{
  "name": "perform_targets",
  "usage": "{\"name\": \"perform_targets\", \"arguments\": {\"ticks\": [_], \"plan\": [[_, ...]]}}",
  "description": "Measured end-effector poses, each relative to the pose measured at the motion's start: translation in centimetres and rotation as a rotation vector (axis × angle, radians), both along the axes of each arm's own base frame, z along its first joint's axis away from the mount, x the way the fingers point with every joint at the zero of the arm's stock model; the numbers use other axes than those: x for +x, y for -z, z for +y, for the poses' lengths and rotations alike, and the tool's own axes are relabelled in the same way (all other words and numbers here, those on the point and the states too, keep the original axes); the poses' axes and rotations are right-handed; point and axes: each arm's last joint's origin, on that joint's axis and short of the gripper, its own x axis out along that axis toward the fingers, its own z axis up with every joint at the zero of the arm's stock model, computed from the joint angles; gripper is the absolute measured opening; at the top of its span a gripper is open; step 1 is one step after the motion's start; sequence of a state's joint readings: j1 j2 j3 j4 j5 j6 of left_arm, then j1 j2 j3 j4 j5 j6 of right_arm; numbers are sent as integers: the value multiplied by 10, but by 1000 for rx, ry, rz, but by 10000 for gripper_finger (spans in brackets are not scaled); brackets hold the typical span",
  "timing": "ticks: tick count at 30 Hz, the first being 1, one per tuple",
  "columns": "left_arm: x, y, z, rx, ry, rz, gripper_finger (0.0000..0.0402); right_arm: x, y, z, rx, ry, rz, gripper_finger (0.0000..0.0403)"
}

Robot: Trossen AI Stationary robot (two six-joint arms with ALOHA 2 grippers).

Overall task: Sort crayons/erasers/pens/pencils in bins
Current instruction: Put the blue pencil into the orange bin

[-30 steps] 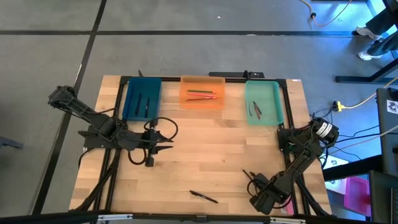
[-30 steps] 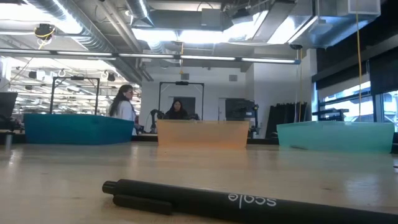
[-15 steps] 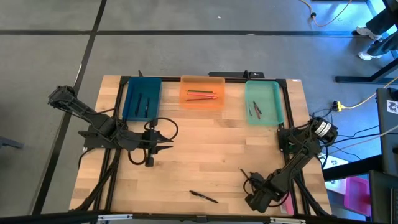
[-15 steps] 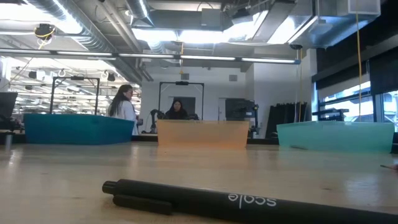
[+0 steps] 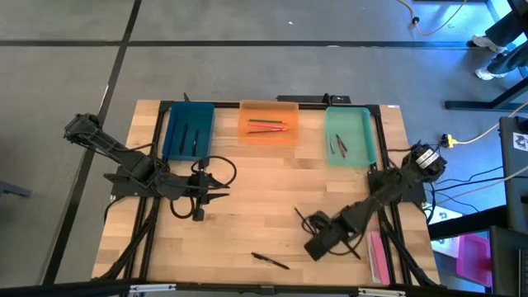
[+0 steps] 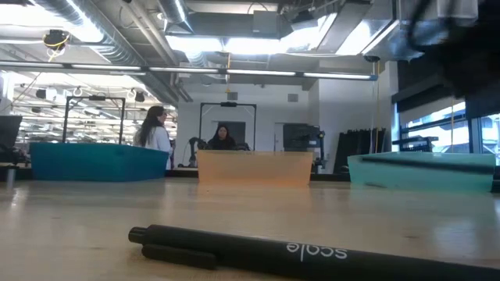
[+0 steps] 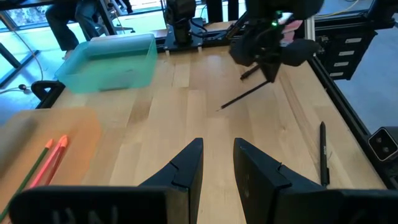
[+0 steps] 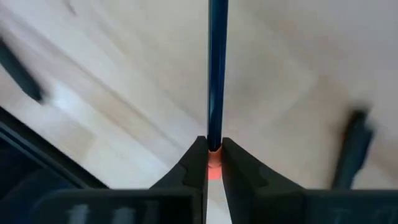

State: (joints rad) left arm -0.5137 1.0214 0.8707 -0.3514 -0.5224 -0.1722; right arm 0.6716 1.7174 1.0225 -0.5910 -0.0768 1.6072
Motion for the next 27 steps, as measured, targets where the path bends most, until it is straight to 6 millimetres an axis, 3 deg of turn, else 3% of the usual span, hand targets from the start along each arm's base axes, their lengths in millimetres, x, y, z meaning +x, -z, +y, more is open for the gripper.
{"name": "perform_targets", "arguments": {"ticks": [6,13,22,27], "plan": [[0,0,0,0,0,0,80,18,-18,-42,-58,-57,-76,37],[0,0,2,33,-72,-19,80,38,-46,-108,-178,-178,-81,37],[5,-2,20,69,-287,-59,80,67,-100,-216,-467,-404,-172,37],[10,-2,37,59,-394,-66,80,66,-121,-283,-598,-482,-213,37]]}}
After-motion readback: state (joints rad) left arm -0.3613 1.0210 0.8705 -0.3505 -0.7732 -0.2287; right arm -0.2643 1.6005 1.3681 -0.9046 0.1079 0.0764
